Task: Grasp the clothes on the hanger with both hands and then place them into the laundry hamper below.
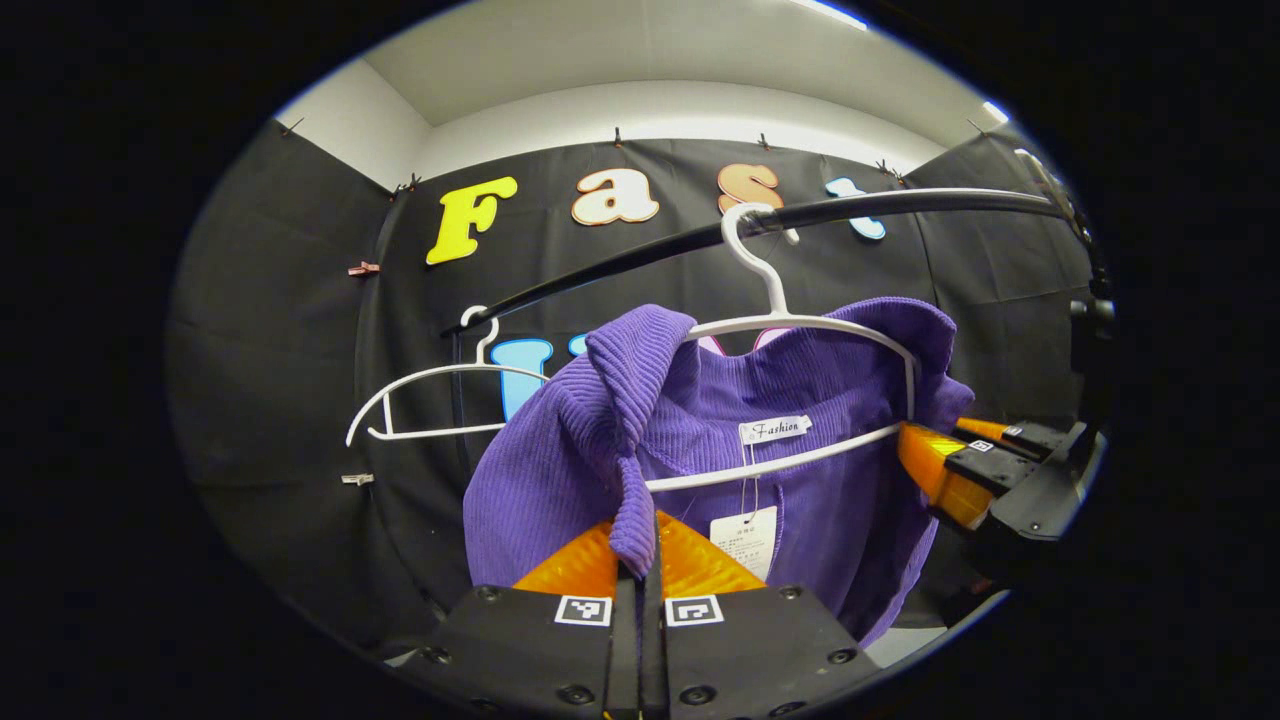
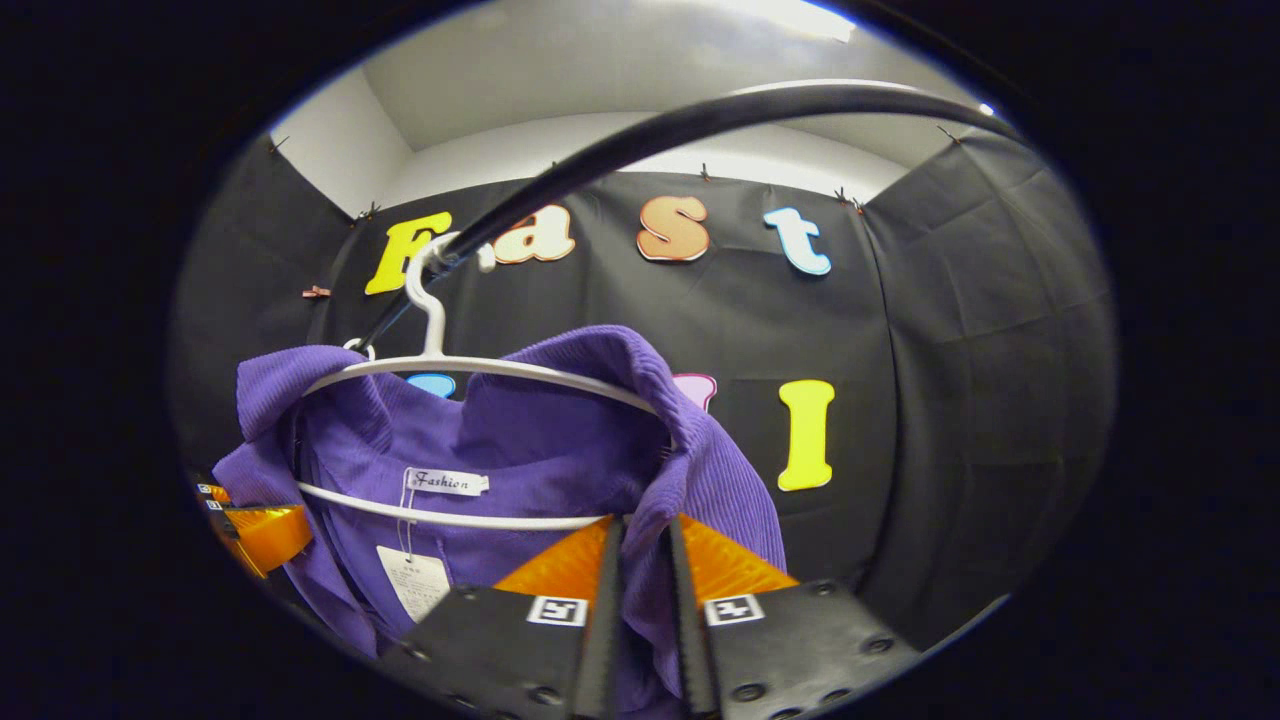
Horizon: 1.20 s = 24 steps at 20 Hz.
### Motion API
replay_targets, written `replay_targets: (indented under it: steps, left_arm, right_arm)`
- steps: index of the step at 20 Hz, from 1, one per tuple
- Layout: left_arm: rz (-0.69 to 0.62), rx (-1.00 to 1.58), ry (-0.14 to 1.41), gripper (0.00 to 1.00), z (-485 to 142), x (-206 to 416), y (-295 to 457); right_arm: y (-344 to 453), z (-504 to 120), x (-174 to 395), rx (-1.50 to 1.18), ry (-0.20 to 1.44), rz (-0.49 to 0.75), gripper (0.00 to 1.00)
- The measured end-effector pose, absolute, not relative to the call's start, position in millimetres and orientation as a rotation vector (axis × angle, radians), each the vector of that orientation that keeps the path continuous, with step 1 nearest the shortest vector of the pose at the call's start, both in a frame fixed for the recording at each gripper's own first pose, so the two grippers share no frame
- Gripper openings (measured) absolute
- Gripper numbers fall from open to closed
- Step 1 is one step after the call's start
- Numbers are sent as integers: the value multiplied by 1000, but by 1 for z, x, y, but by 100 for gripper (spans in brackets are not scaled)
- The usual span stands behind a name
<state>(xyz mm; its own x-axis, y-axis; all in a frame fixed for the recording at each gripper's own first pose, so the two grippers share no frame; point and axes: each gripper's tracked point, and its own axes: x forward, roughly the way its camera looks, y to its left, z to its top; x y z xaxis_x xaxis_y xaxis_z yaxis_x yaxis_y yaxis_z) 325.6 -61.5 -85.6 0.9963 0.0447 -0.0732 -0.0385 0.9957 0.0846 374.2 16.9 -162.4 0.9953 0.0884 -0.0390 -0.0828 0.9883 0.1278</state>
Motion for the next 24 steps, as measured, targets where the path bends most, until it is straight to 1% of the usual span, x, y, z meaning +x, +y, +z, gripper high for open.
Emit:
replay_targets:
  steps: [1, 2, 5, 8, 9, 13, 15, 18, 20, 21, 24]
  left_arm:
    - [45, 87, 74, 6, -86, 326, -61]
    - [47, 94, 73, 6, -84, 327, -61]
    - [62, 115, 62, 4, -82, 330, -57]
    - [68, 103, 72, 7, -83, 333, -51]
    - [64, 94, 78, 5, -83, 334, -50]
    - [34, 71, 111, 5, -84, 337, -51]
    - [11, 70, 125, 5, -85, 339, -55]
    - [-7, 69, 121, 3, -77, 340, -57]
    - [-9, 69, 113, 3, -69, 341, -56]
    - [-13, 63, 118, 4, -67, 342, -58]
    - [-10, 42, 139, 5, -62, 346, -55]
  right_arm:
    - [26, -166, 372, 192, 55, 134, 5]
    - [32, -169, 373, 265, 75, 165, 7]
    - [47, -185, 364, 489, 196, 277, 6]
    - [44, -187, 362, 682, 300, 331, 6]
    - [40, -184, 361, 722, 326, 345, 6]
    - [26, -154, 359, 696, 284, 393, 5]
    - [27, -148, 361, 694, 290, 411, 5]
    - [15, -149, 371, 676, 307, 381, 5]
    - [-13, -138, 375, 652, 274, 330, 5]
    - [-8, -140, 389, 652, 263, 317, 4]
    - [-34, -123, 409, 691, 207, 258, 4]
